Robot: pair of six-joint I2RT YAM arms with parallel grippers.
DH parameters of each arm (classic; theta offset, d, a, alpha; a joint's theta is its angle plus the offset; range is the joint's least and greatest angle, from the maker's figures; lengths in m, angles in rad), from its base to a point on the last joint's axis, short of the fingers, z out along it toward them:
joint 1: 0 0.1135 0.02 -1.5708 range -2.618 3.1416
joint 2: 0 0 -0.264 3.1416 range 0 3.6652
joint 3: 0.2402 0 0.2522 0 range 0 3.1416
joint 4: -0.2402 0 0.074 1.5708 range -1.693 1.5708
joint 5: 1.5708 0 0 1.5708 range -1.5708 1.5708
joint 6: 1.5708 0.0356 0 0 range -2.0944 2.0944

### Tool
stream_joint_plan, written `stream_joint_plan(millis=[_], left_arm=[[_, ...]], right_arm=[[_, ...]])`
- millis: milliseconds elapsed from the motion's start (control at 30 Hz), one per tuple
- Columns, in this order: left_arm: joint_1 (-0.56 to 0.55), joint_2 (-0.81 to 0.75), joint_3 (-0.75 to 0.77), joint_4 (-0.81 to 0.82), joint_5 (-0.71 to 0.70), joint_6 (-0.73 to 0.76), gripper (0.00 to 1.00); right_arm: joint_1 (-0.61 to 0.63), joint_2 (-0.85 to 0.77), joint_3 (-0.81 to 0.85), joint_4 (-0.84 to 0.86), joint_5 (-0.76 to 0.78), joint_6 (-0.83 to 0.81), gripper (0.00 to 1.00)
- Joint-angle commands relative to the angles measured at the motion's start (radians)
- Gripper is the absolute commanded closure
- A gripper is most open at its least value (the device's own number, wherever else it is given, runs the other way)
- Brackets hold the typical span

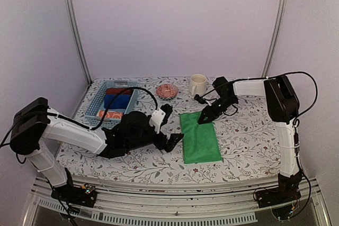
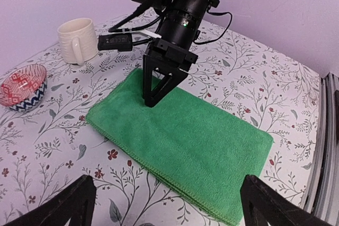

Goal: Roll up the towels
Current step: Rotate the towel at the center of the board, then pick up the towel from the center of the board.

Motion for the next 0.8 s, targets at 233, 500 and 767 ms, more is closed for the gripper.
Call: stream_joint_plan(millis=[233,500,767], left_arm=[[-0.033,0.013,0.133,-0.271,0.232,0.303,0.46],[-0.073,0.111,0.245,-0.442,0.341,0.431,0.41],[-0.07,0.227,0.303,-0.466,0.355,0.487,0.39]], right_arm=[[-0.025,-0.443,-0.166,0.011,-0.008,-0.125,0.48],[-0.085,-0.87,-0.447,0.234,0.063,-0.096,0.01],[-0.104,-0.92,-0.411,0.194,-0.105,-0.072,0.01]])
